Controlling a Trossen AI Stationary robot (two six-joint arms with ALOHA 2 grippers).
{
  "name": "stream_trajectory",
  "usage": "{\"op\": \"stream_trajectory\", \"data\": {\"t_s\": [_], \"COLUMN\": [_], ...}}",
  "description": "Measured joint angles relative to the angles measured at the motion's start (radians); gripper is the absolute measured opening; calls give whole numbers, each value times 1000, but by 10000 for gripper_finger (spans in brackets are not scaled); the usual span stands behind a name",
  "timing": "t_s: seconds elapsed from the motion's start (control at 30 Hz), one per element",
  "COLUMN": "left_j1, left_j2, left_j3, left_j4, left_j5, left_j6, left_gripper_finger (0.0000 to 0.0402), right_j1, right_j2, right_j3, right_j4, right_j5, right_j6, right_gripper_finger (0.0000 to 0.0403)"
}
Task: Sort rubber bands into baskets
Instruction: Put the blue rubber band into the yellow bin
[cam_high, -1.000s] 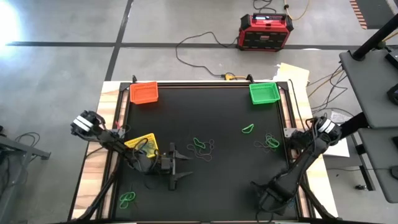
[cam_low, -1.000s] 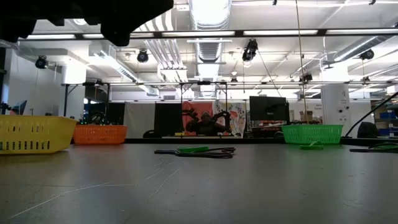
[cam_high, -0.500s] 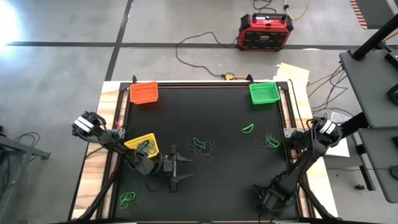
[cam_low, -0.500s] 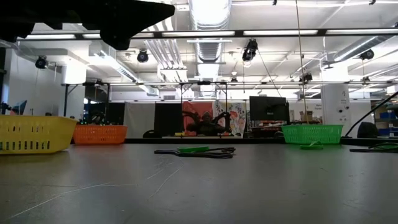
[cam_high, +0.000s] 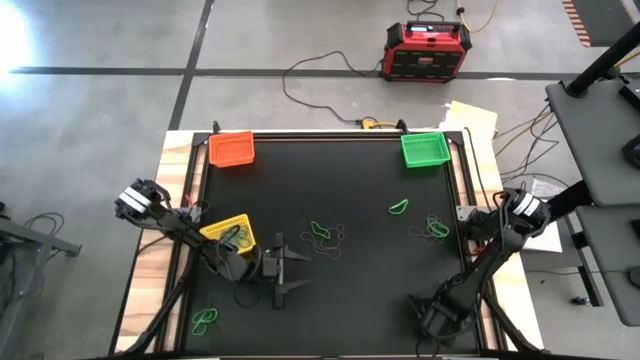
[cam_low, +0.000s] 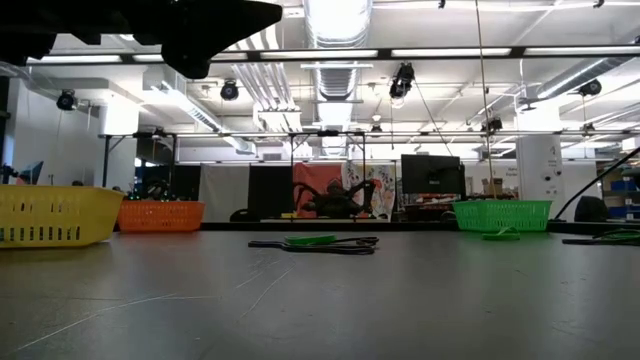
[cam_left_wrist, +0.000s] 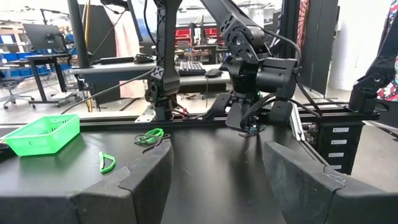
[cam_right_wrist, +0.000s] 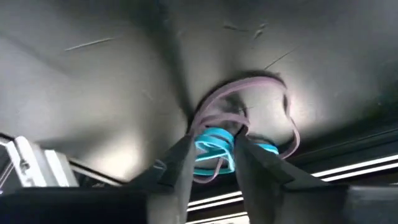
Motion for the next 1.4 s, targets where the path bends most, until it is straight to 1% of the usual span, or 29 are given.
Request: {"op": "stream_trajectory", "data": {"t_s": [0.13, 0.3, 0.47, 0.6, 0.67, 0.73, 0.9, 1.03, 1.17, 1.27, 1.4], "left_j1": [0, 0, -10, -22, -26, -30, -53, -88, -121, -138, -157], "left_j2": [0, 0, 0, 0, 0, 0, -2, -32, -73, -112, -147], "left_j3": [0, -1, 0, -7, -10, -12, -15, -15, -22, -27, -28], "left_j4": [0, 0, -1, -3, -5, -5, -7, -47, -136, -215, -345], "left_j5": [0, -1, -2, -2, -2, -2, -2, -3, -11, -15, -45], "left_j6": [0, 1, 7, 7, 7, 7, 28, 41, 12, -55, -155], "left_gripper_finger": [232, 232, 232, 232, 232, 232, 232, 232, 232, 232, 232], "right_j1": [0, -1, -3, -9, -18, -32, -112, -199, -299, -376, -460], "right_j2": [0, -1, -1, -1, -1, -1, -1, -1, -1, -1, -1], "right_j3": [23, 40, 59, 131, 171, 202, 239, 283, 305, 306, 280], "right_j4": [-1, -4, -65, -179, -198, -198, -204, -194, -65, 42, 159], "right_j5": [-7, -5, 1, 26, 83, 172, 338, 473, 610, 662, 649], "right_j6": [-10, -67, -105, -152, -201, -251, -385, -569, -796, -944, -1072], "right_gripper_finger": [61, 18, 10, 9, 9, 9, 9, 9, 9, 9, 9]}}
